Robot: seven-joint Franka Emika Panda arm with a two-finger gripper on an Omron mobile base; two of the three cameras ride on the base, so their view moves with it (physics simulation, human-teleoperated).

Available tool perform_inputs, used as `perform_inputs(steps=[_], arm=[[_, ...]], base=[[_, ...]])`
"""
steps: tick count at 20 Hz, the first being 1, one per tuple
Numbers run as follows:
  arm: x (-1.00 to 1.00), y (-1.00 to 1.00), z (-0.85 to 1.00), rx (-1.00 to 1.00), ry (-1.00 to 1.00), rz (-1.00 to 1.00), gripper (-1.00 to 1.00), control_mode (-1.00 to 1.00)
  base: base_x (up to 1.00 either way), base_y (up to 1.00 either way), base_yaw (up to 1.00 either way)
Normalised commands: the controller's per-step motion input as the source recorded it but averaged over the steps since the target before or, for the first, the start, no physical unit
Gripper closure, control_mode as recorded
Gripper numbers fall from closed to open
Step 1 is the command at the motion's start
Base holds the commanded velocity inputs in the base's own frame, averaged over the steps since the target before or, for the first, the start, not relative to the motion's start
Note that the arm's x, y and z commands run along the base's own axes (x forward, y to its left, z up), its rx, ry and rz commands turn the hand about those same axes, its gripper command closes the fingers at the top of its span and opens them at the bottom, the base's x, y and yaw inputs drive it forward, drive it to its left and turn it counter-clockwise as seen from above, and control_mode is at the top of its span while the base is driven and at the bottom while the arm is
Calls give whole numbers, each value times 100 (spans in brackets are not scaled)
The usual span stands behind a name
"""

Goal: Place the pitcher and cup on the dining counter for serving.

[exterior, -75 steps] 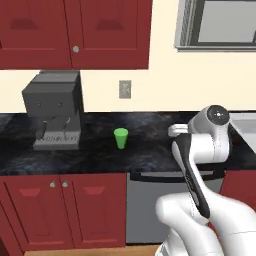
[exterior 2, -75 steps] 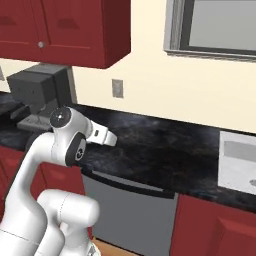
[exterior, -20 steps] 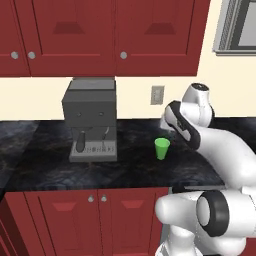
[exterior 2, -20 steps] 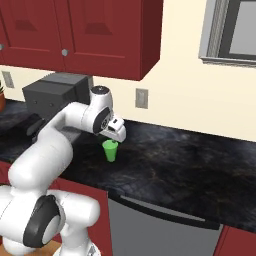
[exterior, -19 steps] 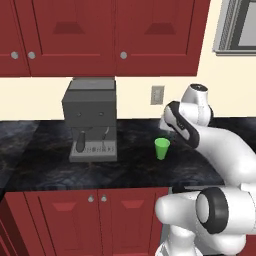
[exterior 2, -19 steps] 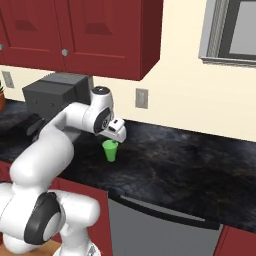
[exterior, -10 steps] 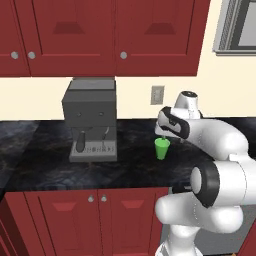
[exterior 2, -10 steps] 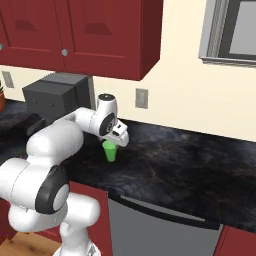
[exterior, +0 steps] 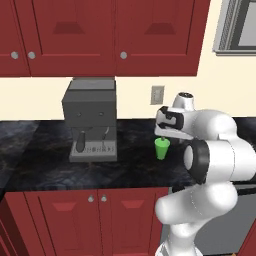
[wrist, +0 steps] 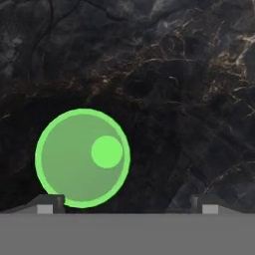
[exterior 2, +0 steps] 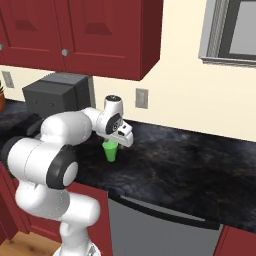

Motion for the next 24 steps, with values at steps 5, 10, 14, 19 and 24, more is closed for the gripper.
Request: perform_inputs(steps=[5, 10, 14, 19, 24], arm=[[4, -5, -22, 0, 0, 0, -100, -100], [14, -2, -23, 0, 0, 0, -100, -100], [2, 0, -31, 0, 0, 0, -100, -100], [3, 0, -30, -2, -2, 0, -100, -100], [6, 0, -24, -2, -2, 0, -100, -100]], base=[[0, 0, 0], [0, 0, 0], [0, 0, 0], [0, 0, 0], [0, 0, 0]])
